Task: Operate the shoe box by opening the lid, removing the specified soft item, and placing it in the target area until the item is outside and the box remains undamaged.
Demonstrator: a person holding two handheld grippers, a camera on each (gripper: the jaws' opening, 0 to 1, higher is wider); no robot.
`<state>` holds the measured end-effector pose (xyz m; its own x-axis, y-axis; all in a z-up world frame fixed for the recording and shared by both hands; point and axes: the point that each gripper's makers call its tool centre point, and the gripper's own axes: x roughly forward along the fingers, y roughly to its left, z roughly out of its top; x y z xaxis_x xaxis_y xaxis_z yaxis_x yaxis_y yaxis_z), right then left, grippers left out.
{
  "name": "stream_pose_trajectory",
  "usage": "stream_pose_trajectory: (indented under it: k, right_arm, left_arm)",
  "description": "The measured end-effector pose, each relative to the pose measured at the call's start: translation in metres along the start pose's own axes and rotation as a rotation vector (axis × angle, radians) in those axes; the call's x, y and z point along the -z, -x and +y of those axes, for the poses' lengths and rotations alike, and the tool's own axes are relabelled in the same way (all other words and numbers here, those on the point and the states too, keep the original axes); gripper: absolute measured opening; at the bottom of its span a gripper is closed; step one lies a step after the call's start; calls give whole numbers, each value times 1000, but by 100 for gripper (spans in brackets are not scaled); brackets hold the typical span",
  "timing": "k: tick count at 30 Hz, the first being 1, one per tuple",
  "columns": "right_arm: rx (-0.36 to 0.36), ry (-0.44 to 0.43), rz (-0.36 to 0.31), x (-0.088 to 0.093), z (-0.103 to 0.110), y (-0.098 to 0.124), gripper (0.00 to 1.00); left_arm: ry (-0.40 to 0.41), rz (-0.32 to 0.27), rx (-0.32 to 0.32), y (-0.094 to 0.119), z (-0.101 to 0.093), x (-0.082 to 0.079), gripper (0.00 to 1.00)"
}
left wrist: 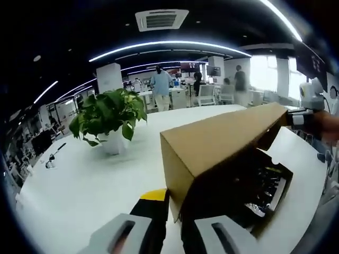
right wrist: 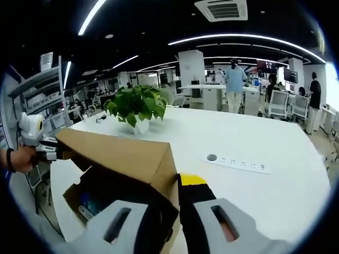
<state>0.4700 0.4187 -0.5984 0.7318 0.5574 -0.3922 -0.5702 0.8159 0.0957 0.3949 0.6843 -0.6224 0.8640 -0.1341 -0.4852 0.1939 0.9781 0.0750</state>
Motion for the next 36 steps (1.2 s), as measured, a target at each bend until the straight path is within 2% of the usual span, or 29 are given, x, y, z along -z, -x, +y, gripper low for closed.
stream_pose_trajectory:
  k: [4,18,27,36]
  right_arm:
    - [15,17,46,11,-10,-10,4]
    - [38,-16,50,11,-18,-27,1]
    - [60,-37,80,22,-20,-34,0]
    - [40,-53,101,27,-22,-41,0]
  left_arm:
    - [-2,-6,5,-3,4,-1,6]
    - [6,-27,-20,-16,11,-8,5]
    - [-3,-41,-46,-20,13,-9,5]
    - [-25,-40,-41,-23,13,-10,6]
